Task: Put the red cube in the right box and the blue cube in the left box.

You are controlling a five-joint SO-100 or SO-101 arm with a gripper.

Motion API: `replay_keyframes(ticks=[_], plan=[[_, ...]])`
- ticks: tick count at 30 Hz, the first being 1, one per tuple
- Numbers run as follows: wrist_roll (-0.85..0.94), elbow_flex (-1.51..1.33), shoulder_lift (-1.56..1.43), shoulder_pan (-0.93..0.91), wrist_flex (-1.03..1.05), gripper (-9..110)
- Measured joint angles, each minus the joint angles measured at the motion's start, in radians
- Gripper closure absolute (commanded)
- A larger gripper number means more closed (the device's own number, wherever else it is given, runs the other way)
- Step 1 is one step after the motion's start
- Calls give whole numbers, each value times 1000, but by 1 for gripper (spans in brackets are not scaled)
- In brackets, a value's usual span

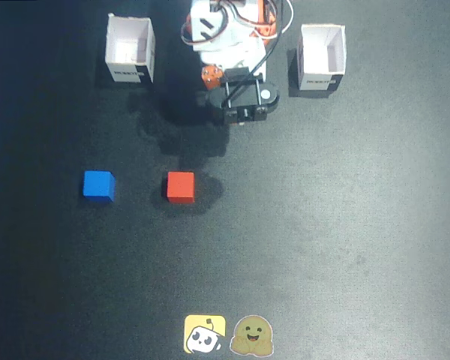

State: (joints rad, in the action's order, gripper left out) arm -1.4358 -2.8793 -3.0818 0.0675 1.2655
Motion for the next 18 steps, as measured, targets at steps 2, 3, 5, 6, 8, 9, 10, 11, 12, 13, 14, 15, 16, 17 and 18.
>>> replay_keyframes(ticks=[2, 3, 5, 6, 8, 9, 10, 11, 12, 13, 14, 15, 16, 17, 18], plan=[[0, 0, 0, 0, 0, 101], [0, 0, 0, -3, 0, 101], [0, 0, 0, -5, 0, 101], [0, 0, 0, -5, 0, 101], [0, 0, 0, -5, 0, 101], [0, 0, 0, -6, 0, 101], [0, 0, 0, -6, 0, 101], [0, 0, 0, -6, 0, 101], [0, 0, 0, -6, 0, 101], [0, 0, 0, -6, 0, 101], [0, 0, 0, -6, 0, 101], [0, 0, 0, -6, 0, 101], [0, 0, 0, -6, 0, 101], [0, 0, 0, -6, 0, 101], [0, 0, 0, -6, 0, 101]])
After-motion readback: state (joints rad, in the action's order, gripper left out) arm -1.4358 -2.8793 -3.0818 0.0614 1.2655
